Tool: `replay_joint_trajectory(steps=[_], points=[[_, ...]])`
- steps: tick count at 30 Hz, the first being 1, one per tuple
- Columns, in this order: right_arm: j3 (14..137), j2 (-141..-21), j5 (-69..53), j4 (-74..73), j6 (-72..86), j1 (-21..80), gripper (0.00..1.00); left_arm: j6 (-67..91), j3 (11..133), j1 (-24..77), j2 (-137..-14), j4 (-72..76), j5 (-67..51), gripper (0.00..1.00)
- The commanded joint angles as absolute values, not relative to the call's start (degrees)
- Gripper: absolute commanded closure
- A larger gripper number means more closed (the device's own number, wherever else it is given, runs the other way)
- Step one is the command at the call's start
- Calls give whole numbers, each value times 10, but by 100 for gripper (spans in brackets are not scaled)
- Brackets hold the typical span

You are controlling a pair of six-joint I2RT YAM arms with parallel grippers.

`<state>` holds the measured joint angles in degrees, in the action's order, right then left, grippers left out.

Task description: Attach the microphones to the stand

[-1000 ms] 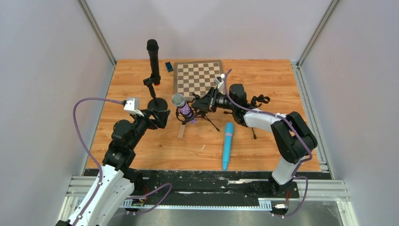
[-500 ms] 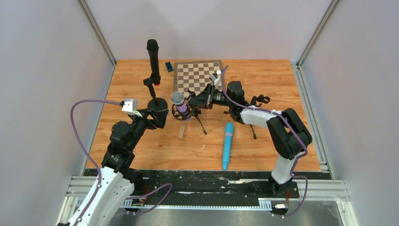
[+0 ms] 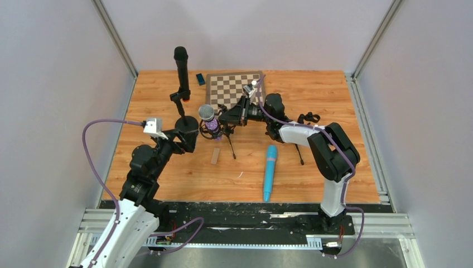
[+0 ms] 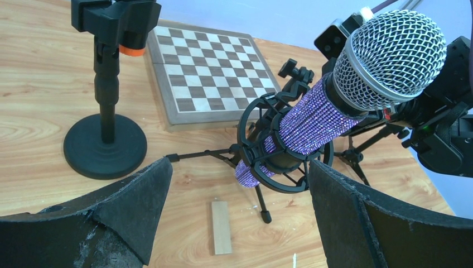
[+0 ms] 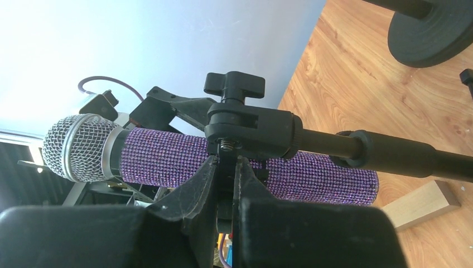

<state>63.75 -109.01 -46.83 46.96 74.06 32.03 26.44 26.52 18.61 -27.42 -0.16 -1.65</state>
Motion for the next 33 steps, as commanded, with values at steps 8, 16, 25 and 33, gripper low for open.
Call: replay_joint_trajectory(steps=[8, 16, 25, 33], points=[[716, -1081, -476, 490, 730, 331, 100, 250, 276, 184, -270, 4, -5, 0], [738, -1070, -482, 471, 740, 333, 100, 253, 276, 184, -268, 3, -3, 0], [733, -1071, -479, 464, 735, 333, 99, 254, 275, 184, -264, 3, -3, 0], [726, -1084, -480, 478, 746, 333, 77, 254, 276, 184, -262, 3, -2, 0]])
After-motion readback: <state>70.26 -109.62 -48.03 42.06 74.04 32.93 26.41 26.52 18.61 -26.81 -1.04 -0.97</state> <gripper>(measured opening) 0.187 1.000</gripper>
